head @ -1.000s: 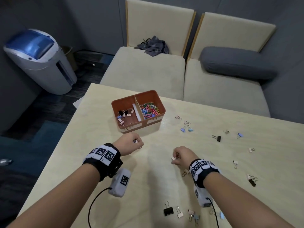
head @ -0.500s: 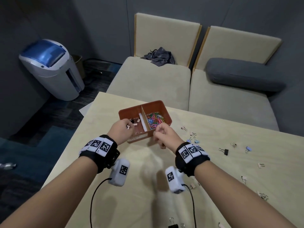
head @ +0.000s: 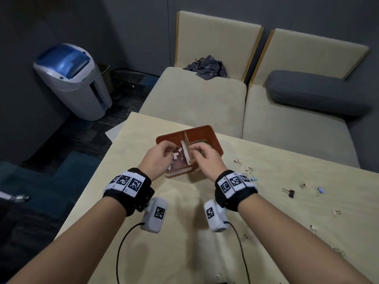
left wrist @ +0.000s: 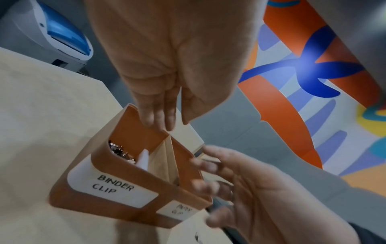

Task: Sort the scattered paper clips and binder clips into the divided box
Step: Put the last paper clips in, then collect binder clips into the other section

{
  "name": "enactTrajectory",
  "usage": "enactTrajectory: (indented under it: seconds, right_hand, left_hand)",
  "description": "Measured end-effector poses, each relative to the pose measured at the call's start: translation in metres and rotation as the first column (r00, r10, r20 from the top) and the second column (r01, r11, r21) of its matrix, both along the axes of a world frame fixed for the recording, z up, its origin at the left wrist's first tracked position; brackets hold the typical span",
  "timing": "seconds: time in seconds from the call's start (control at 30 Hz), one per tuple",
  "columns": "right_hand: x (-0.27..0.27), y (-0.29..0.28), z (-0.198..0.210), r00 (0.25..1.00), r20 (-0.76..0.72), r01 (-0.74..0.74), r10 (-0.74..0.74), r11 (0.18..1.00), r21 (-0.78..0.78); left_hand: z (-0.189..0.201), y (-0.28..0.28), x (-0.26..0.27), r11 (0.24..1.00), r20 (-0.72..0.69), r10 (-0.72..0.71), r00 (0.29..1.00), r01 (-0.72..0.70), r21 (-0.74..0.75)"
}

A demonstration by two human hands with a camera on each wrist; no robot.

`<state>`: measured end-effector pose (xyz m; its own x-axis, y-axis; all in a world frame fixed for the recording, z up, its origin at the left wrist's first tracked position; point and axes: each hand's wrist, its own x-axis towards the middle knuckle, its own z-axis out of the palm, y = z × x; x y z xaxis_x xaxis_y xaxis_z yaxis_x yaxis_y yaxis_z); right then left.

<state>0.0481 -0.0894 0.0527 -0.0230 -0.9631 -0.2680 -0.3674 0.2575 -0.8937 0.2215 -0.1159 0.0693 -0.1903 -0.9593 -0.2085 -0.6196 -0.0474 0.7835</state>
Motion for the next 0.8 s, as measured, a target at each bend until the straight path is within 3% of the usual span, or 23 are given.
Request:
enactTrajectory:
  seconds: [0.13,0.3,0.43,0.5,0.67,0.8]
  right_hand:
    - [-0.056,0.051,-0.005,0.995,-0.103,0.005,0.004,0.996,0.087]
    - [-0.117,0.134,-0.032,0.971,-0.226,-0.026,0.080,0.972,0.234]
    - [-0.138,0.194,-0.046,0.885,-0.346,-0.175,0.311,0.912,0.372]
    - [-0.140,0.221,-0.054,0.819,-0.383,-0.250,0.428,0.866,0.433]
    - [-0.138,0.276,-0.073,0.738,-0.365,-0.369,0.567,0.792,0.486]
    - [-0.131,0.298,-0.084,0.678,-0.378,-0.445,0.630,0.762,0.471]
  left_hand:
    - [0.002,0.031,-0.015,0.982,-0.026,-0.188,0.982,0.189,0.010]
    - [-0.020,0.081,-0.045,0.907,0.120,-0.419,0.900,0.408,0.109]
    - [-0.045,0.129,-0.073,0.817,0.194,-0.573,0.796,0.537,0.213]
    - [-0.059,0.156,-0.084,0.767,0.201,-0.637,0.745,0.585,0.262]
    - [-0.099,0.216,-0.096,0.688,0.174,-0.712,0.681,0.625,0.368]
    - [-0.113,0.247,-0.098,0.657,0.280,-0.751,0.598,0.635,0.406]
